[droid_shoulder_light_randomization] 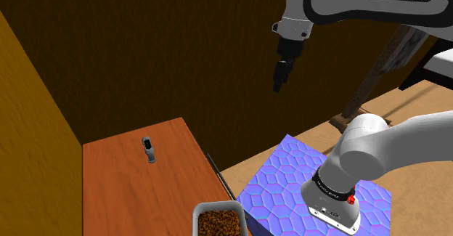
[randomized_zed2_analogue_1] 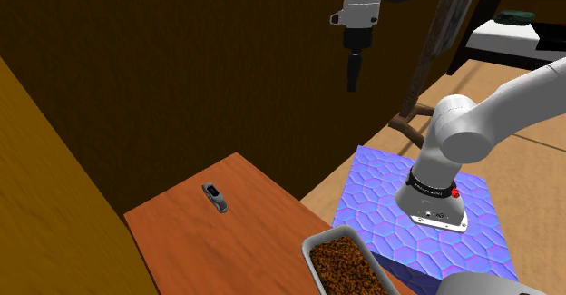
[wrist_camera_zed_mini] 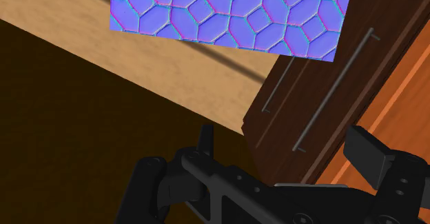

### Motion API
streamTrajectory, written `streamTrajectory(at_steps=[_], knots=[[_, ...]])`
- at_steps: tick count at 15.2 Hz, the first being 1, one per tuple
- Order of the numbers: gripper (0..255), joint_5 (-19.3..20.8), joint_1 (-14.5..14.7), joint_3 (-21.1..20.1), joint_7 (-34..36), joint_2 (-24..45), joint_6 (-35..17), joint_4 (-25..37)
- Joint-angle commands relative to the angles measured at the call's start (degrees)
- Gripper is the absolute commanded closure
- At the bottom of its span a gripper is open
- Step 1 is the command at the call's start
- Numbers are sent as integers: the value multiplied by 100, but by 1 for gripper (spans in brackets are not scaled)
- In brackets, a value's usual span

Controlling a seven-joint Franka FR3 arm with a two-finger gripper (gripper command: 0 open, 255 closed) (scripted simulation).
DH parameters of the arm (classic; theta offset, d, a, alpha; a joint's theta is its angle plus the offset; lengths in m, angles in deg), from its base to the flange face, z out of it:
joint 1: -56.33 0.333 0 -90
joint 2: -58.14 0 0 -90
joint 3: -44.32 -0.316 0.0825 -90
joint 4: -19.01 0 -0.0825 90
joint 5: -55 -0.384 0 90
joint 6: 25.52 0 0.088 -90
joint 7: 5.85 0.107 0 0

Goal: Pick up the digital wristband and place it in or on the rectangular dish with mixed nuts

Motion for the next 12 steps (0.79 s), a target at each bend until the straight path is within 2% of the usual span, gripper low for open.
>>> streamTrajectory(at_steps=[1, 7, 12], knots=[[0, 0, 0, 0, 0, 0, 0, 0], [0, -502, 178, -761, 1035, 484, -756, -120], [0, -777, 275, -1380, 1880, 1145, -1416, 24]])
